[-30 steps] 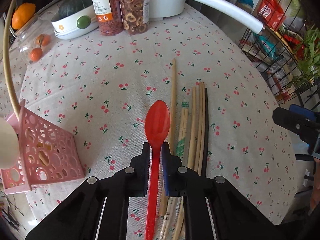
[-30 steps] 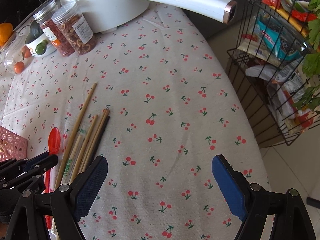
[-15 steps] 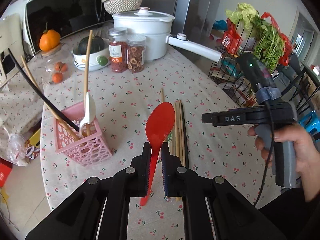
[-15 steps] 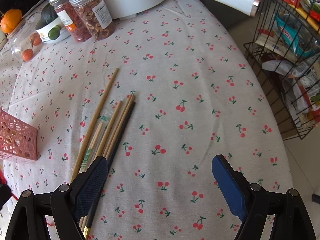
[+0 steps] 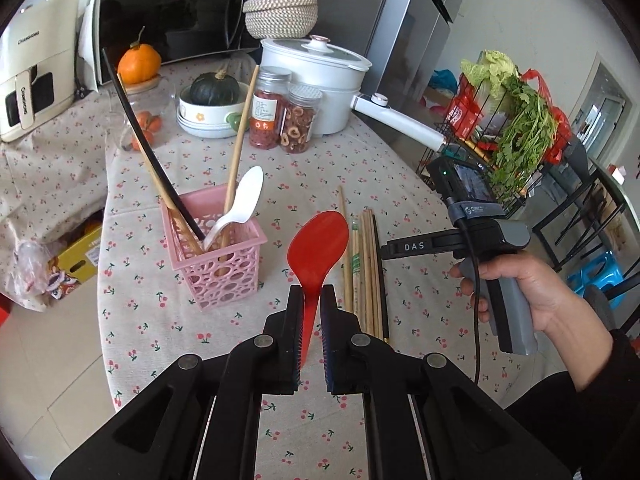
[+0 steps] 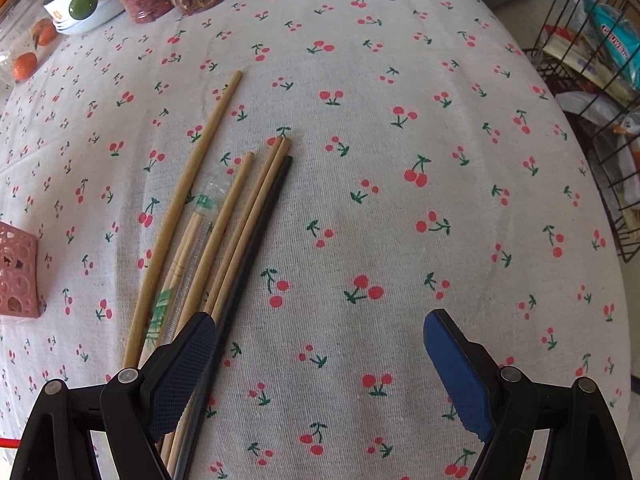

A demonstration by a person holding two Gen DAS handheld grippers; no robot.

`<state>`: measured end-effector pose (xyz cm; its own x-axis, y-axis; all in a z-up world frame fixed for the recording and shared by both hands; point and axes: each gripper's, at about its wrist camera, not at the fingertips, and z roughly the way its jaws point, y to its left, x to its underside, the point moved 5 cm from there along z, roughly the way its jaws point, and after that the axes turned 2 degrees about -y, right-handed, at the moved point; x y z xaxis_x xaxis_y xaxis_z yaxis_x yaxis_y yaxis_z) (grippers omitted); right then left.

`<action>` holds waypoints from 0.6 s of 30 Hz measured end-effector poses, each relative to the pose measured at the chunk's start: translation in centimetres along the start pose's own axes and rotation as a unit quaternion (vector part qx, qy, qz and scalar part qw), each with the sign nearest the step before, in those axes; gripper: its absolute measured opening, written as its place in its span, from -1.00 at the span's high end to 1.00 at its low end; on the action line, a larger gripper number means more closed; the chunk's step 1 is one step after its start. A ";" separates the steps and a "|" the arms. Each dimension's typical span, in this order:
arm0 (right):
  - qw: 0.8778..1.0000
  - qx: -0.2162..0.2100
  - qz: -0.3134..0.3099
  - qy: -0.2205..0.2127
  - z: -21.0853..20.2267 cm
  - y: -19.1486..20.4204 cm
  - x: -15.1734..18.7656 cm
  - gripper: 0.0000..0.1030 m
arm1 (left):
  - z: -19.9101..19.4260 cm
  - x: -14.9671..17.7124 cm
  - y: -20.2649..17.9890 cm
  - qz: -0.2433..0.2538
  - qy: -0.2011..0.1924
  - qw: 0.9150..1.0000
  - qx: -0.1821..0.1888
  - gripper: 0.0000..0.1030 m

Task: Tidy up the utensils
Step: 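Lift the red spoon upright with the left gripper, then close the right gripper on a black chopstick while the left gripper holds the red spoon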

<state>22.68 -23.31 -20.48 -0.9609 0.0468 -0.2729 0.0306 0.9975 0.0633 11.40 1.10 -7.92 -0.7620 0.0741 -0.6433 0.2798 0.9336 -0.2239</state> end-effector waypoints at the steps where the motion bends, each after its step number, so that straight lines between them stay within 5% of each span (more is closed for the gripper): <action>1: 1.000 0.001 0.002 0.000 0.2 0.0 0.0 -0.72 | -0.1 0.0 0.0 0.000 -0.001 1.000 0.001 0.84; 18: 0.999 0.030 0.028 0.016 1.6 -0.2 -0.8 -0.61 | -0.1 0.2 0.6 -0.014 0.006 1.000 0.004 0.84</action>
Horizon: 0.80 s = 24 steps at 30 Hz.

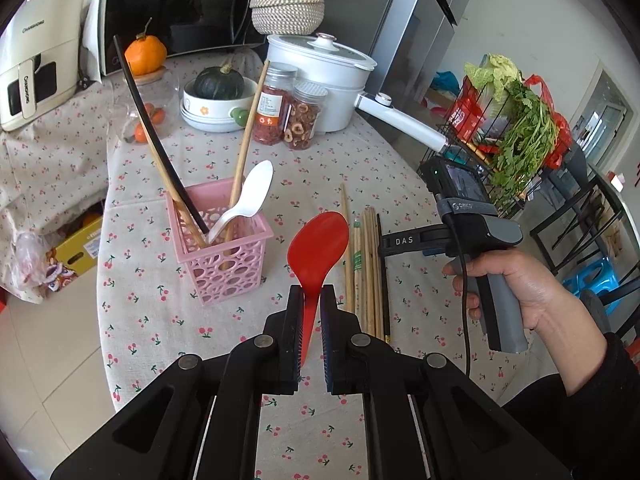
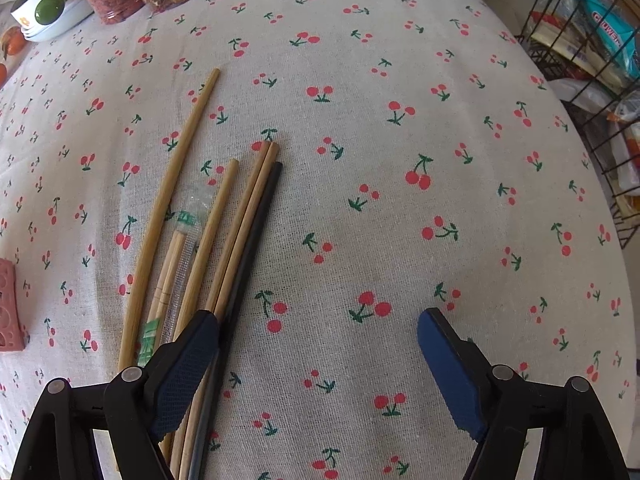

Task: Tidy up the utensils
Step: 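Close the right gripper on a black chopstick while the left gripper holds the red spoon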

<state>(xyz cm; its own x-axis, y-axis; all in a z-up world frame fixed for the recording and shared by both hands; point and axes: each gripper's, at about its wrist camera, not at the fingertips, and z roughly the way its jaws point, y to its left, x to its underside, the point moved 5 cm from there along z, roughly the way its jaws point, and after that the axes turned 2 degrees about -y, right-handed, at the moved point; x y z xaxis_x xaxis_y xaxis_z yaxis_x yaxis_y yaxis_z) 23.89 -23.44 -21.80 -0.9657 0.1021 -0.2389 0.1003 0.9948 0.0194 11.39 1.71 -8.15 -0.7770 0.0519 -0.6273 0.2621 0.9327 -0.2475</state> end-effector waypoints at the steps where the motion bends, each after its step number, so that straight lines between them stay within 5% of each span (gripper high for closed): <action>1: 1.000 0.001 0.003 0.003 -0.1 0.0 0.1 -0.59 | 0.0 0.0 0.0 0.000 0.000 1.000 0.000 0.84; 6: 1.000 0.018 -0.002 0.007 0.1 -0.1 0.4 -0.55 | 0.3 0.1 0.0 0.002 0.003 1.000 -0.001 0.84; 9: 1.000 0.014 -0.011 -0.005 -0.1 0.5 0.3 -0.37 | 0.3 0.0 0.0 0.001 0.003 1.000 -0.001 0.84; 14: 1.000 0.003 -0.024 -0.017 -0.7 1.3 0.2 0.71 | 0.0 -0.1 0.2 0.002 -0.001 1.000 -0.002 0.84; 20: 0.998 -0.061 -0.002 -0.032 -1.6 0.2 0.2 0.91 | -1.5 -0.6 0.7 -0.004 -0.022 1.000 -0.001 0.84; 24: 0.993 -0.090 -0.011 -0.081 -5.3 0.6 0.6 0.91 | -3.4 -1.2 0.7 -0.003 -0.048 0.999 0.000 0.84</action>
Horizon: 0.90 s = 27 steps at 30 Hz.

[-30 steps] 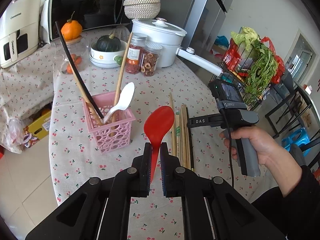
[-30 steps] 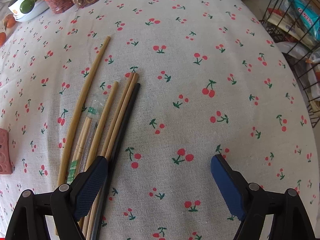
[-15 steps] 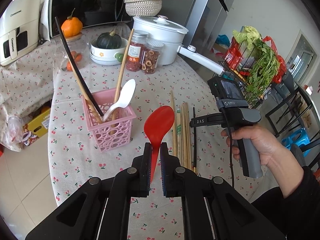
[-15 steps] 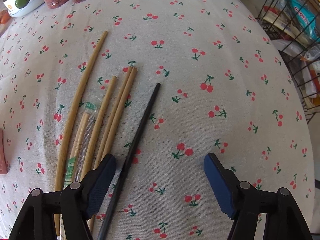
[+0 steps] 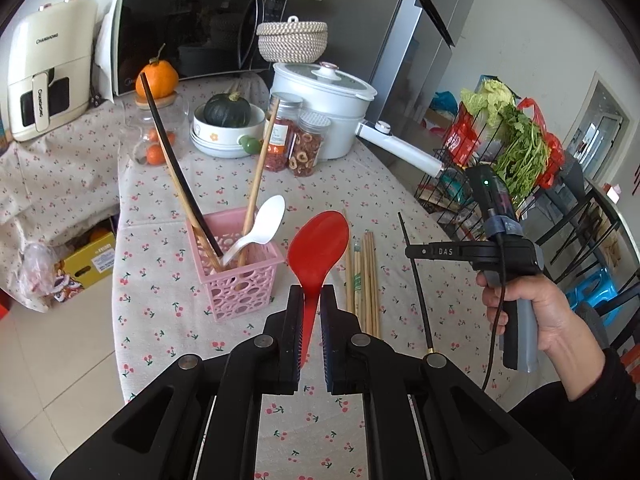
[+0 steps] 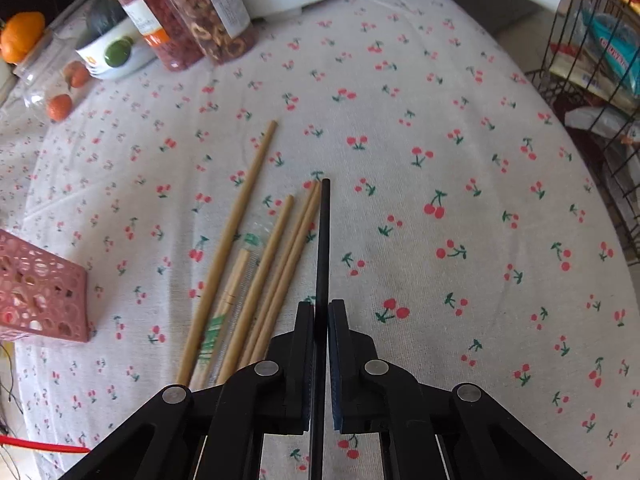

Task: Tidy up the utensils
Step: 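Close the right gripper on a black chopstick while the left gripper holds the red spoon, then drop the red spoon into the pink basket with the left gripper while the right carries the black chopstick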

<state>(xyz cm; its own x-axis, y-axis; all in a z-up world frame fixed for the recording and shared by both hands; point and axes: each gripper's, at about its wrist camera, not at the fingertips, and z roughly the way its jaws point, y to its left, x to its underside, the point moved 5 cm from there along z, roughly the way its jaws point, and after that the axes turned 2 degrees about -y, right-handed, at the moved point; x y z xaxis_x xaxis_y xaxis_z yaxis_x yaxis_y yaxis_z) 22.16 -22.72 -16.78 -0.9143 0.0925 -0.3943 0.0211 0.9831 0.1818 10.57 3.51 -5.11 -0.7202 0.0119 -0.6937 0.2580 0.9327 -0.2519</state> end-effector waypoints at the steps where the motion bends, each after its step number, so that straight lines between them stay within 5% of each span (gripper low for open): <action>1: 1.000 -0.009 -0.004 -0.014 -1.1 0.4 0.0 0.91 | -0.5 -0.3 0.0 0.000 -0.008 1.000 0.000 0.84; 18: 0.970 -0.102 -0.080 -0.206 -15.0 7.6 1.8 0.91 | -6.7 -5.3 2.1 -0.037 -0.162 0.986 -0.018 0.84; 27: 0.961 -0.139 -0.078 -0.227 -16.8 9.6 0.8 0.91 | -4.4 -6.7 4.7 -0.061 -0.166 0.983 -0.052 0.84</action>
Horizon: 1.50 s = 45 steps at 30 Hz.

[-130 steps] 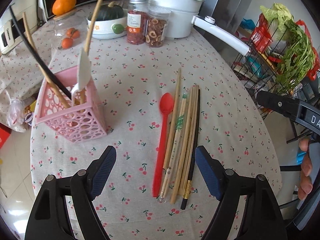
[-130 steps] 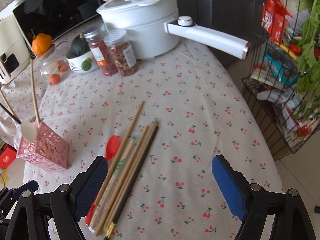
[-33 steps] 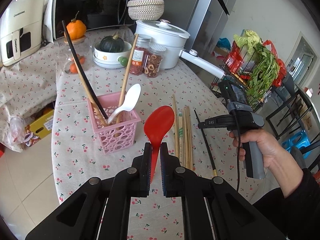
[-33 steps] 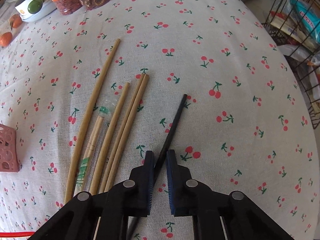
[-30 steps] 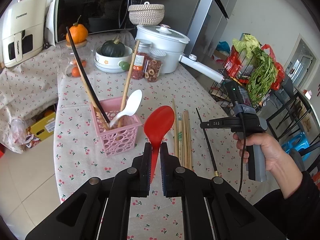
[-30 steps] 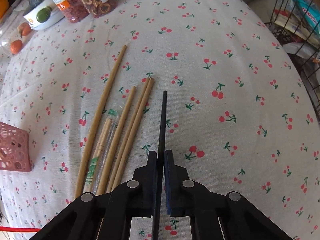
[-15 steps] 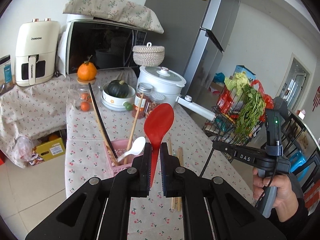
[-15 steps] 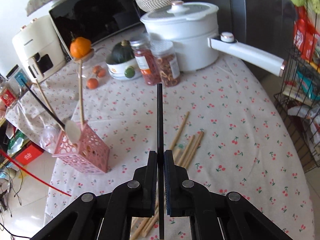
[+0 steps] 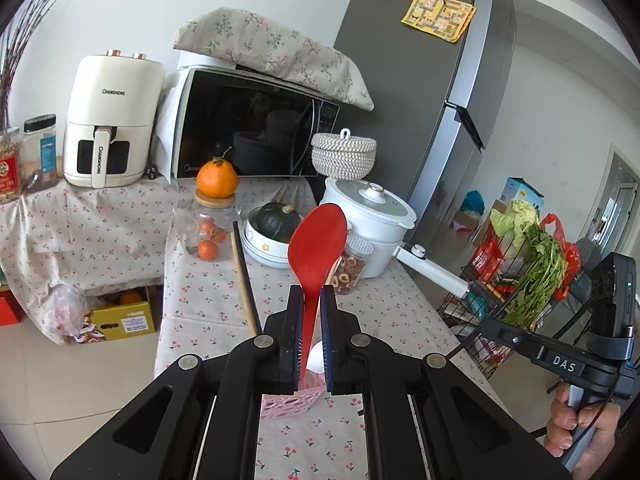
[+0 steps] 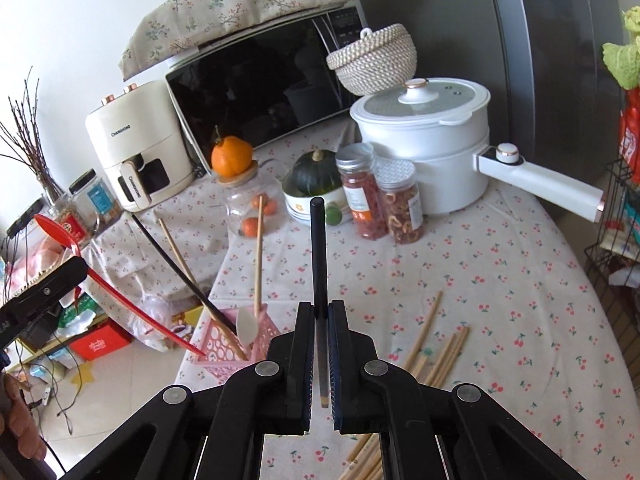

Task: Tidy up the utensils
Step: 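Drop the red spoon into the pink basket with the left gripper while the right carries the black chopstick, then lower the black chopstick into the pink basket and open the right gripper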

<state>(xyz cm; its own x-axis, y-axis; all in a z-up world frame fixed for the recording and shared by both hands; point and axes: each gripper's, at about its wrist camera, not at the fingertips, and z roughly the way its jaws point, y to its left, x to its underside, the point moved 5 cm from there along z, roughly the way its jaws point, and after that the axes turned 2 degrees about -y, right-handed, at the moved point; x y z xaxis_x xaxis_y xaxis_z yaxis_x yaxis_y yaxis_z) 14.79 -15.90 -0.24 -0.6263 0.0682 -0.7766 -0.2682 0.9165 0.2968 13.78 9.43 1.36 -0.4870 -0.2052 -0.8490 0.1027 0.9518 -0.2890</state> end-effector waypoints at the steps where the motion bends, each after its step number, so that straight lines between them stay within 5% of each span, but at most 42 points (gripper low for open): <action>1: 1.000 -0.002 0.000 -0.001 0.0 0.1 -0.1 0.91 | 0.5 0.2 0.2 0.002 0.008 1.000 -0.005 0.84; 17: 1.000 -0.011 -0.008 0.001 -0.5 1.2 0.3 0.91 | 7.2 3.9 2.0 0.012 0.100 0.994 -0.038 0.80; 19: 1.000 -0.014 -0.009 0.000 -0.6 1.4 0.2 0.91 | 7.2 4.1 2.0 0.012 0.110 0.993 -0.039 0.64; 23: 1.000 -0.022 -0.009 -0.007 -0.9 2.0 -0.1 0.91 | 6.4 4.5 2.1 0.012 0.116 0.992 -0.039 -0.06; 32: 0.998 -0.049 -0.003 -0.034 -2.0 3.9 -1.7 0.91 | 3.4 6.0 3.5 -0.003 0.141 0.989 -0.042 -0.34; 45: 0.994 -0.085 0.024 -0.067 0.5 7.3 -3.8 0.91 | 3.0 7.8 6.0 -0.035 0.179 0.982 -0.053 -0.35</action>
<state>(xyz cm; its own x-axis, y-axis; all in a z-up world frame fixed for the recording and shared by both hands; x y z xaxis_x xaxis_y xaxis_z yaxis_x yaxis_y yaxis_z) 15.60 -9.25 4.61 -0.5411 0.1731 -0.8230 -0.3673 0.8317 0.4165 13.18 12.86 -8.36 -0.7649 -0.1963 -0.6135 -0.0243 0.9606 -0.2770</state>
